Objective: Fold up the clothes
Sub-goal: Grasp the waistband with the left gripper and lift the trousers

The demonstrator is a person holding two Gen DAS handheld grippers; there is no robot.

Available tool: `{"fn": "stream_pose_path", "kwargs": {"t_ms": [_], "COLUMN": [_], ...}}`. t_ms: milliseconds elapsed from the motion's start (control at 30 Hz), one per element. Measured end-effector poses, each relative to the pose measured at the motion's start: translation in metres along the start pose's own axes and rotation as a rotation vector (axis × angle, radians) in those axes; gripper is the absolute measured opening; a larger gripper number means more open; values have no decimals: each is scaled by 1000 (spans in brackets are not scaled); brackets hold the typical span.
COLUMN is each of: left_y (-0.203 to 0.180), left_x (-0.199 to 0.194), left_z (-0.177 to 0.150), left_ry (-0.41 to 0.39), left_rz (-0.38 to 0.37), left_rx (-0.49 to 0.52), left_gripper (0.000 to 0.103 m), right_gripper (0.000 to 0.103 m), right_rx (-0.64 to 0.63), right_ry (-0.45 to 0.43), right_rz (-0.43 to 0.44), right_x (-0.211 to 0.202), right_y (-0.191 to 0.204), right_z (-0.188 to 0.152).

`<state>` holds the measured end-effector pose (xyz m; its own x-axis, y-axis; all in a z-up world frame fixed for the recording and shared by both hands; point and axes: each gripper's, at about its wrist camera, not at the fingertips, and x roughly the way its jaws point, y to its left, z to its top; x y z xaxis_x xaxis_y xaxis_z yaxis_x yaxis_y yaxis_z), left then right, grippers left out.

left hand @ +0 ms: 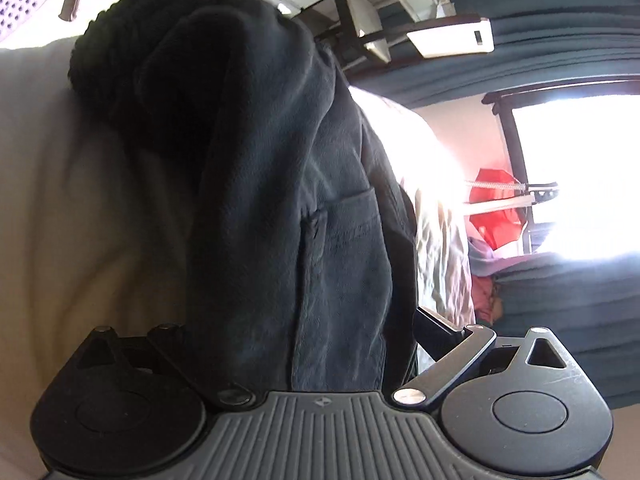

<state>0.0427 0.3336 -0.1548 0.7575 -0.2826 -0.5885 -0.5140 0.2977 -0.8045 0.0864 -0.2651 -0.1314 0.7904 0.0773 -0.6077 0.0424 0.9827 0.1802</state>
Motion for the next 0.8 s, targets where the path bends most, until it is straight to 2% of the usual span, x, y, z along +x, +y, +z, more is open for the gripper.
{"fn": "stream_pose_path", "kwargs": {"t_ms": [100, 333, 467, 633, 800], "left_y": [9, 33, 42, 35, 40], "left_x": [-6, -40, -47, -51, -59], "left_z": [-4, -1, -3, -5, -5], "left_ry": [24, -129, -145, -140, -153], "left_rz": [-16, -21, 2, 47, 16], "left_rx": [-39, -146, -188, -128, -167], "left_gripper": [95, 96, 96, 96, 96], "right_gripper": [62, 62, 62, 62, 62], "right_rx": [-11, -33, -54, -57, -57], "right_ry": [-2, -1, -3, -5, -5], "right_rz": [-9, -24, -35, -41, -45], "right_x": [0, 0, -1, -1, -1], "right_y": [2, 6, 8, 9, 10], "right_z": [0, -1, -3, -3, -2]}}
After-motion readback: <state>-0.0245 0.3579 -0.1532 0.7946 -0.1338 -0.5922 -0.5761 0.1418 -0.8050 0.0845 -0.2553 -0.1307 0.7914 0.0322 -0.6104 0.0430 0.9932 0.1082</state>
